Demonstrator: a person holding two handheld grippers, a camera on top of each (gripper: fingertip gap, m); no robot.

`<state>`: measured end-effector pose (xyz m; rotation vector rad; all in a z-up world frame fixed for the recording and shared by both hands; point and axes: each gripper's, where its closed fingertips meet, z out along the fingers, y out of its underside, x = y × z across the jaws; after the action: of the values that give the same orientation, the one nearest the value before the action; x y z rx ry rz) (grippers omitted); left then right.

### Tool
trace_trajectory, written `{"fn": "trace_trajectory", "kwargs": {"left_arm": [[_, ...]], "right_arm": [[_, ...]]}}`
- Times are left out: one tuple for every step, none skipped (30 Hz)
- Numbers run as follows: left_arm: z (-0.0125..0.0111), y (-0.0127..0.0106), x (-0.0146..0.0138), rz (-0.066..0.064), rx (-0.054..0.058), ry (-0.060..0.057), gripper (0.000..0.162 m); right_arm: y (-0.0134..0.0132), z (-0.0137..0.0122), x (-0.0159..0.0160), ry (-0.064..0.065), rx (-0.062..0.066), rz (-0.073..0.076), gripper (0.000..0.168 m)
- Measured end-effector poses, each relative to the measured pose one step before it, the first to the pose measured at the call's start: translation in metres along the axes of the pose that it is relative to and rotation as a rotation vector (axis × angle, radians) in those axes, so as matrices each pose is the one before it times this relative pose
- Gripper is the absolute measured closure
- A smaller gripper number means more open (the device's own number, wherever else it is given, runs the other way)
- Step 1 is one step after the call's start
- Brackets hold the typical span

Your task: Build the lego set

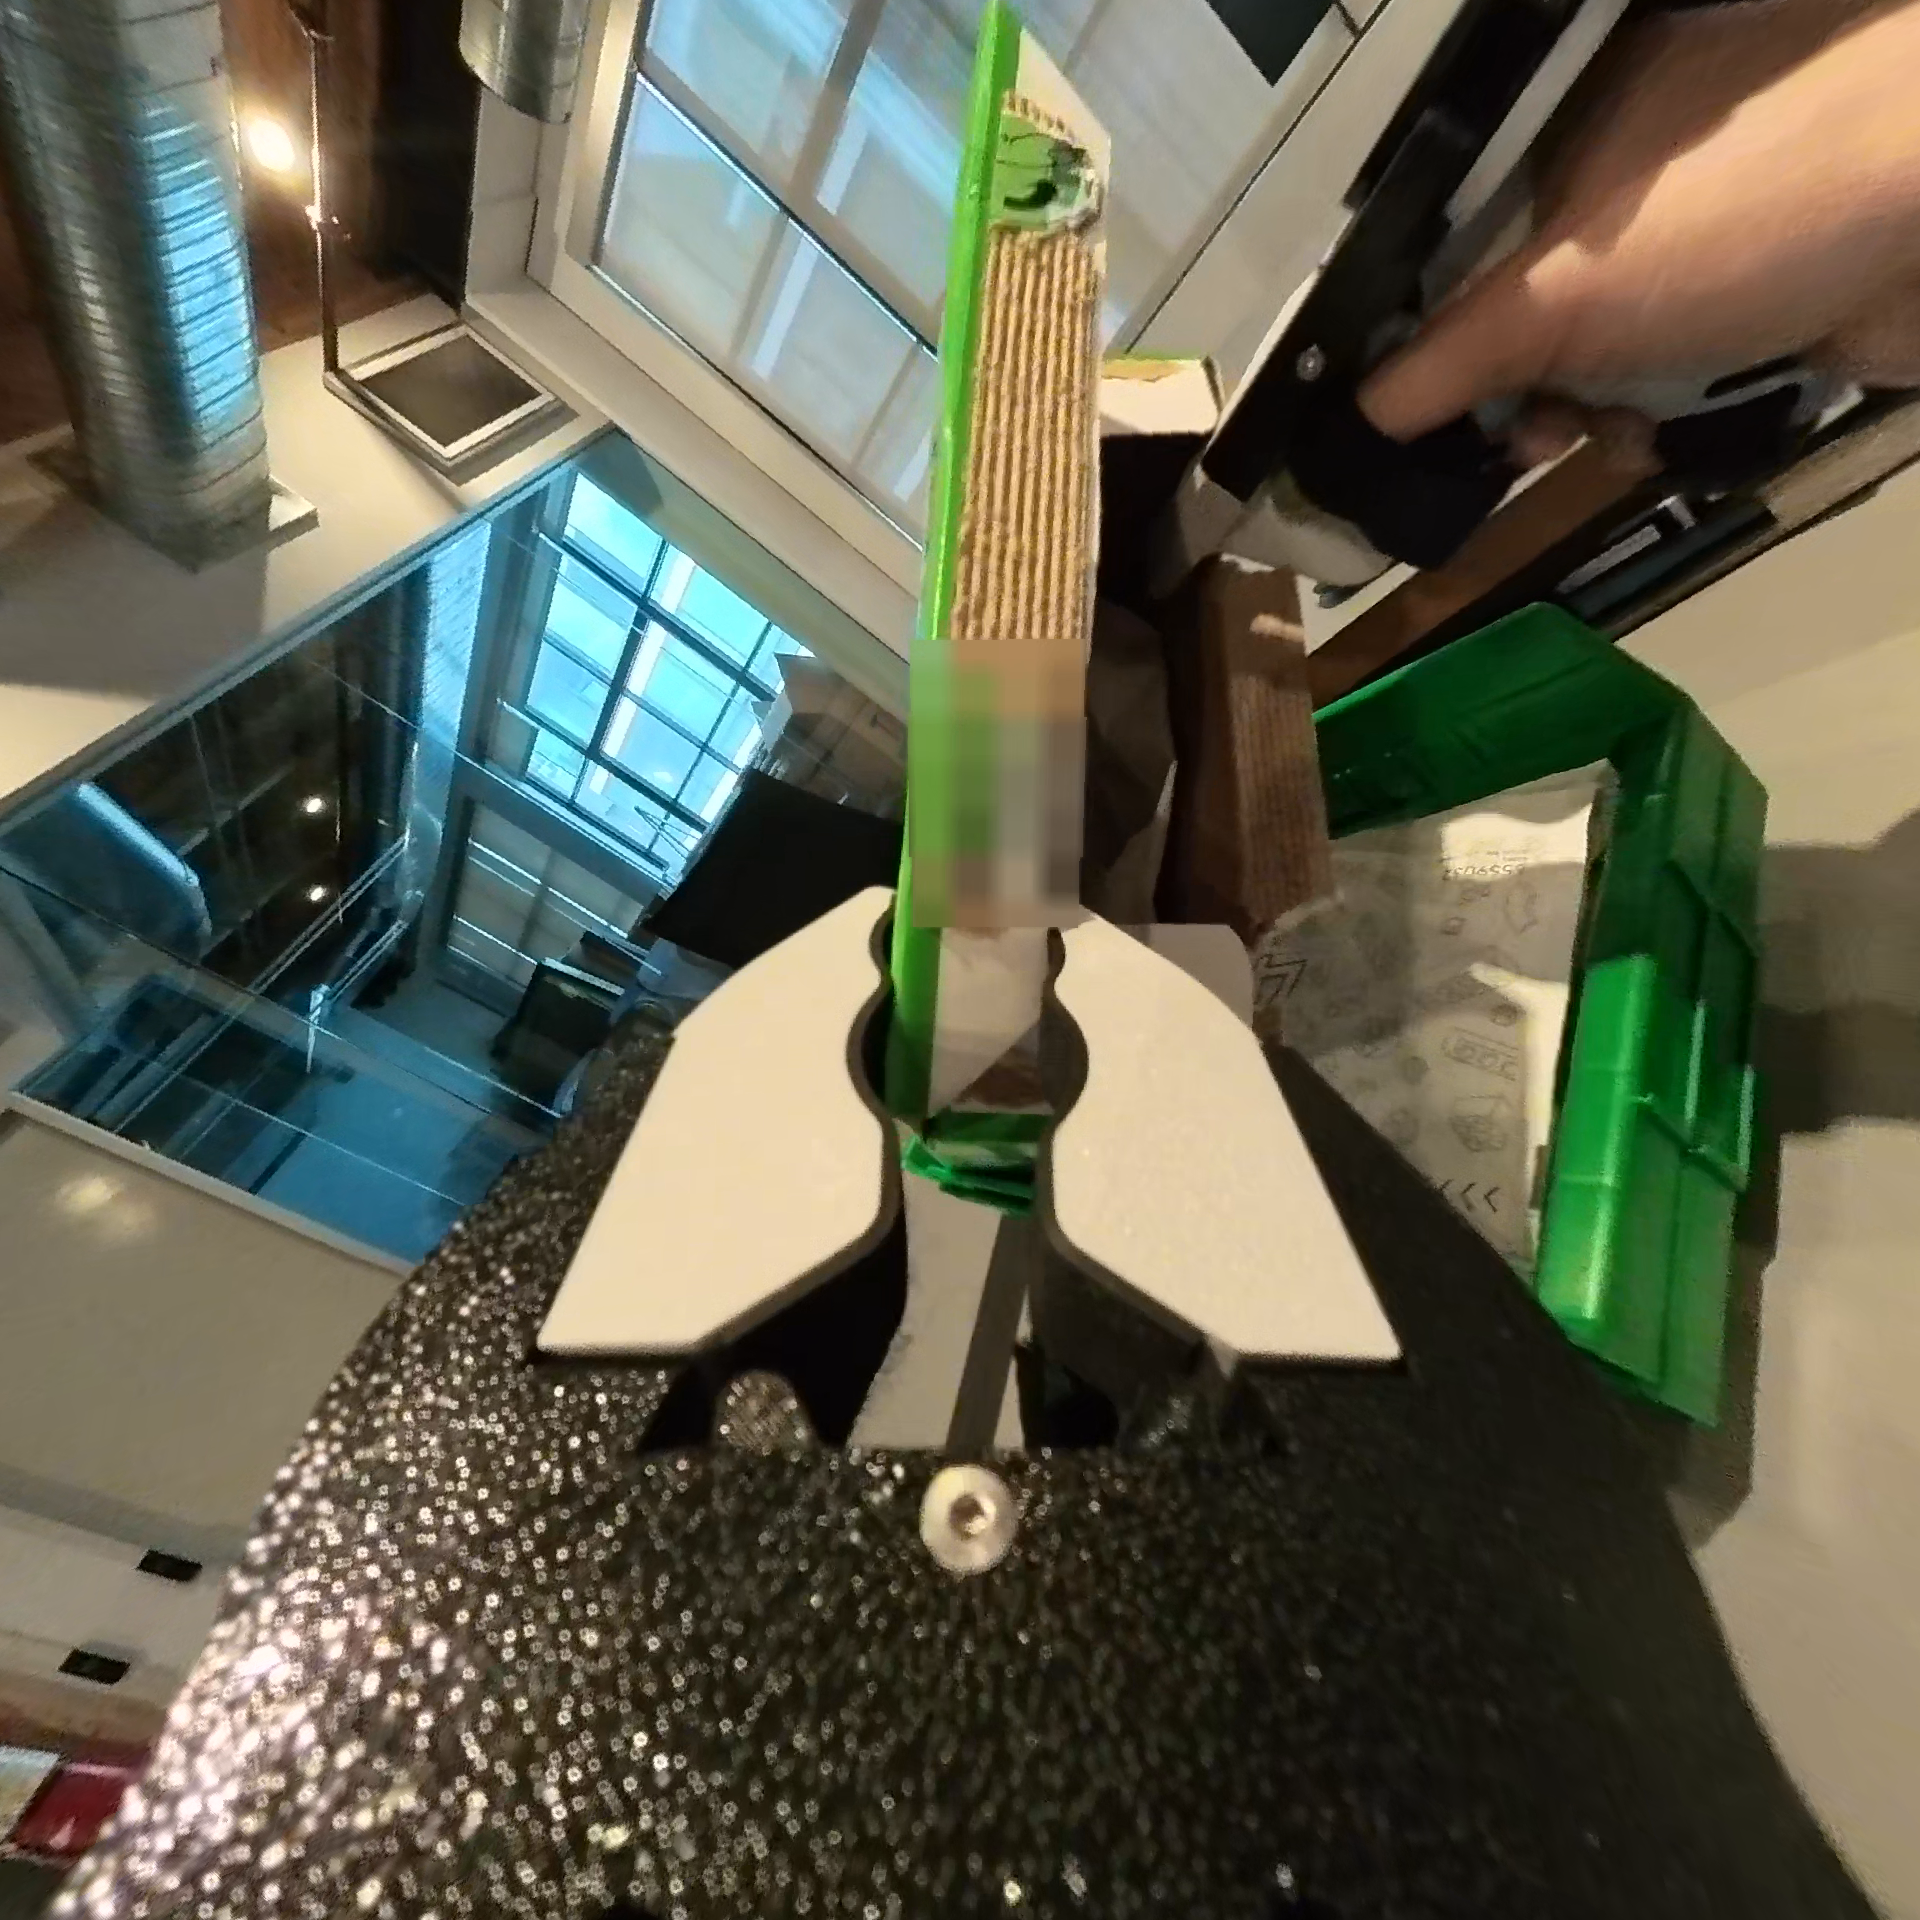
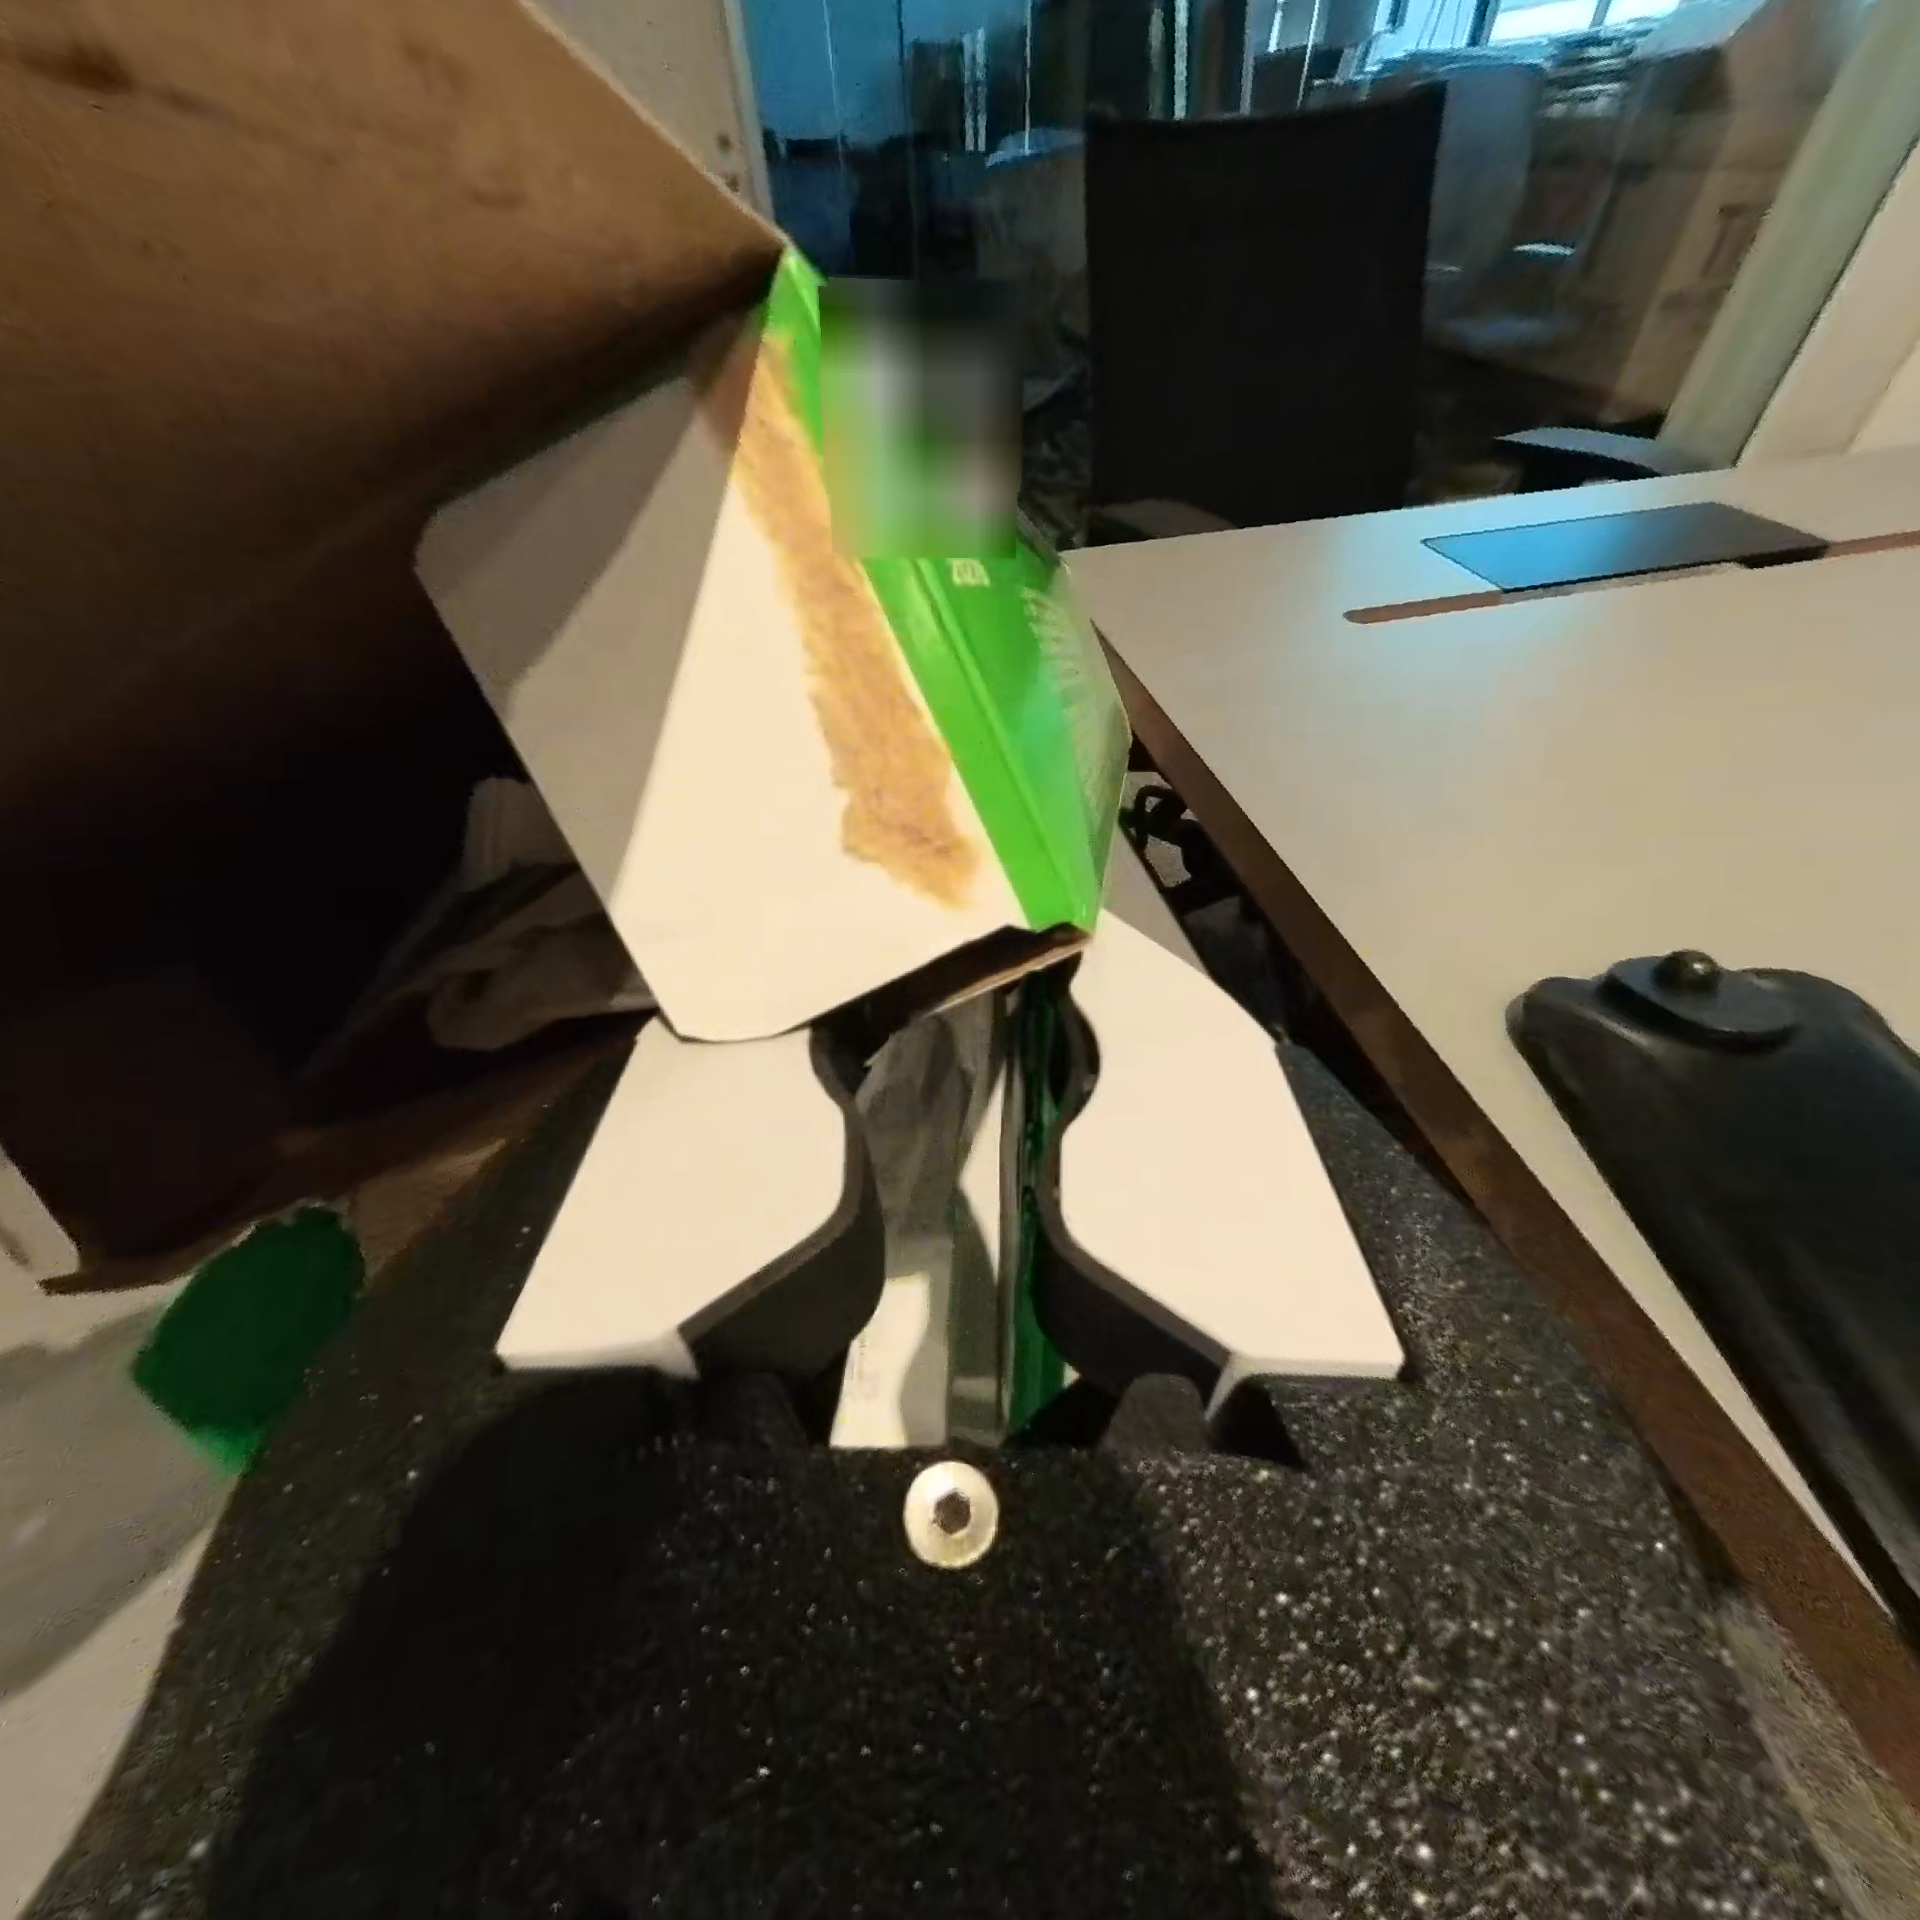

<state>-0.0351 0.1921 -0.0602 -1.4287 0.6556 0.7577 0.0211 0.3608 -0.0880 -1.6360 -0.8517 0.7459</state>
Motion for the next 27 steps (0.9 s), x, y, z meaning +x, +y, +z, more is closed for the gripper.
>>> {"fn": "trace_trajectory", "kwargs": {"left_arm": [[0.00034,-0.0004,-0.001,0.008,0.006,-0.002,0.14],[0.00035,-0.00069,-0.00131,0.0114,0.0094,-0.0054,0.14],[-0.00004,-0.00136,-0.00118,0.0141,0.0144,-0.0064,0.14],[-0.00057,-0.00182,-0.00139,0.0161,0.0146,-0.0089,0.14],[-0.00083,-0.00208,-0.00156,0.0179,0.0138,-0.0097,0.141],[-0.00078,-0.00238,-0.00142,0.021,0.0133,-0.0085,0.141],[-0.00051,-0.00167,-0.00187,0.0212,0.0069,-0.0109,0.141],[-0.00028,-0.00142,-0.00209,0.017,0.0063,-0.0096,0.141],[-0.00007,-0.00141,-0.00194,0.0094,0.0079,-0.0062,0.142],[-0.00012,-0.00127,-0.00204,0.006,0.008,-0.0062,0.142],[-0.00012,-0.00145,-0.00209,0.0113,0.0092,-0.0081,0.142],[-0.00018,-0.00187,-0.00192,0.0196,0.0101,-0.0095,0.142],[-0.00016,-0.00234,-0.00191,0.0266,0.0101,-0.0107,0.143],[-0.0002,-0.00275,-0.00188,0.0292,0.0097,-0.0112,0.144],[-0.00039,-0.00312,-0.00192,0.0252,0.0101,-0.0104,0.144],[-0.00042,-0.00305,-0.00205,0.018,0.01,-0.0086,0.145],[-0.0007,-0.00244,-0.00245,0.0144,0.0081,-0.0101,0.146],[-0.00087,-0.00142,-0.00283,0.0151,0.0051,-0.0122,0.15],[-0.00084,-0.00083,-0.00251,0.0125,0.0031,-0.0112,0.154],[-0.00113,-0.00186,-0.00241,-0.0012,0.0113,-0.0097,0.154],[-0.00093,-0.00194,-0.00246,-0.0128,0.0088,-0.008,0.154],[-0.00073,-0.00113,-0.00246,-0.0084,0.0041,-0.008,0.155],[-0.00082,-0.0006,-0.00259,0.0027,0.0012,-0.0105,0.155],[-0.00094,-0.00063,-0.00243,0.0079,0.001,-0.0096,0.155],[-0.00126,-0.001,-0.00256,0.0062,0.0021,-0.0091,0.155],[-0.00163,-0.00142,-0.00324,0.0057,0.0033,-0.0113,0.155],[-0.00181,-0.0015,-0.00385,0.0077,0.004,-0.013,0.155]], "right_arm": [[-0.0004,-0.00024,-0.00027,0.0092,0.0107,-0.0017,0.141],[-0.00159,-0.00054,-0.00017,0.0142,0.0215,-0.0111,0.144],[-0.00222,-0.00115,-0.00059,0.0128,0.0262,-0.0079,0.146],[-0.00264,-0.00155,-0.00073,0.0099,0.0259,-0.0013,0.147],[-0.00326,-0.00189,-0.00065,0.0087,0.0281,-0.0003,0.149],[-0.00343,-0.00199,-0.00047,0.0094,0.0262,-0.0019,0.149],[-0.00271,-0.0018,-0.00085,0.006,0.018,-0.0016,0.15],[-0.00215,-0.0014,-0.00051,0.0077,0.0153,-0.004,0.151],[-0.00185,-0.0011,-0.00006,0.01,0.0164,-0.0063,0.152],[-0.00189,-0.00105,0.00017,0.0087,0.0164,-0.0033,0.152],[-0.00207,-0.00109,0.00006,0.0063,0.0167,-0.0001,0.153],[-0.00247,-0.00123,0.00006,0.0059,0.0202,0.0018,0.154],[-0.00284,-0.00128,0.00013,0.0074,0.0204,0.0027,0.155],[-0.0033,-0.00136,0.00042,0.0095,0.0218,-0.0005,0.156],[-0.00381,-0.00139,0.00033,0.0088,0.0229,-0.0023,0.156],[-0.00394,-0.00139,-0.00007,0.0059,0.0226,-0.0016,0.157],[-0.00431,-0.00123,0.00002,0.0035,0.0227,0.0012,0.157],[-0.00457,-0.00125,0.00011,0.0033,0.0241,0.0014,0.157],[-0.0051,-0.00139,-0.00006,0.0044,0.0257,-0.0033,0.158],[-0.00526,-0.00109,-0.00073,0.0023,0.0236,-0.0052,0.158],[-0.00495,-0.00053,-0.00146,0.0008,0.0197,-0.0047,0.158],[-0.00445,-0.0003,-0.0016,-0.0004,0.0184,-0.0035,0.159],[-0.00414,-0.00014,-0.0014,0.0003,0.0184,-0.0018,0.159],[-0.00377,-0.00019,-0.00116,0.0025,0.0149,-0.0009,0.159],[-0.00418,-0.00051,-0.00154,0.002,0.0161,-0.0018,0.159],[-0.00534,-0.00097,-0.00223,0.0011,0.0189,-0.0051,0.16],[-0.0062,-0.00123,-0.00242,0.0003,0.0194,-0.006,0.16]]}}
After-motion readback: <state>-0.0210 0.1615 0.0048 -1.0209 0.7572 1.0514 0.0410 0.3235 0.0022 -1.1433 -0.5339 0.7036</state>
